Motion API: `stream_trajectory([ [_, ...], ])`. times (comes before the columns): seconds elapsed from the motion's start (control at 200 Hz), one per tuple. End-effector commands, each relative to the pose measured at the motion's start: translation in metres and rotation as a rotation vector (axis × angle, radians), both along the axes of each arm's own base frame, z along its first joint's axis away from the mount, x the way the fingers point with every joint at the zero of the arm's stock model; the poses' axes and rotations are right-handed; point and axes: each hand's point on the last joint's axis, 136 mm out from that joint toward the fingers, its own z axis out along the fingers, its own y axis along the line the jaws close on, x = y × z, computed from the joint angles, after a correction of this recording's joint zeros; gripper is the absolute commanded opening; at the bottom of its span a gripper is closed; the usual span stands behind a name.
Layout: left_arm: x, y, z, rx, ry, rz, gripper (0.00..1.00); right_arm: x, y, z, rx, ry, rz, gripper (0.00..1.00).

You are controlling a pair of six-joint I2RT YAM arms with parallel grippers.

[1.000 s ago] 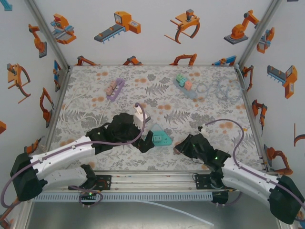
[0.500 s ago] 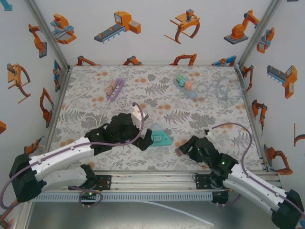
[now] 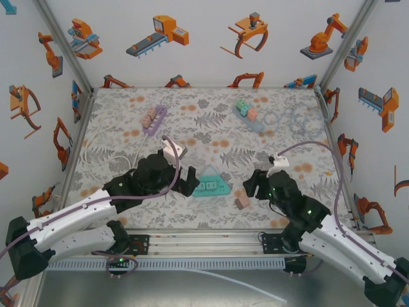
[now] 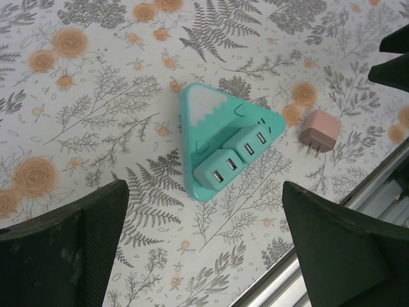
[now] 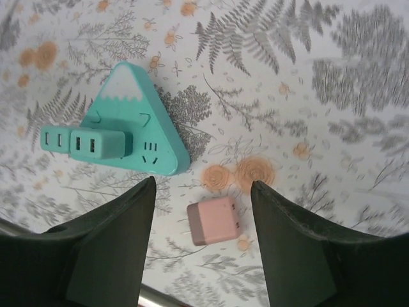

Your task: Pull the plug off the socket

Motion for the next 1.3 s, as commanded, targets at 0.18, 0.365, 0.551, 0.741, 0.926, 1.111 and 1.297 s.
stream_trajectory([
  [0.18,0.021,0.022,-0.007,-0.057,0.086,0.150,1.00,-0.020,0.078,0.045,-0.229,-0.357,0.637,0.51],
  [0.365,0.038,0.027,-0.017,-0.078,0.157,0.189,0.95,-0.045,0.107,0.041,-0.311,-0.578,0.955,0.52],
  [0.551,0.052,0.015,-0.029,-0.100,0.236,0.170,0.90,-0.056,0.125,0.025,-0.374,-0.684,1.154,0.53],
  [0.741,0.067,0.002,-0.043,-0.117,0.291,0.151,0.89,-0.052,0.141,0.003,-0.393,-0.631,1.265,0.51],
  [0.926,0.075,-0.008,-0.061,-0.096,0.326,0.134,0.88,-0.043,0.156,-0.016,-0.379,-0.603,1.292,0.48],
  [1.111,0.076,-0.020,-0.084,-0.073,0.380,0.095,0.85,-0.036,0.165,-0.037,-0.376,-0.567,1.309,0.45],
  [1.297,0.072,-0.030,-0.105,-0.059,0.437,0.054,0.78,-0.033,0.171,-0.050,-0.360,-0.547,1.314,0.40],
])
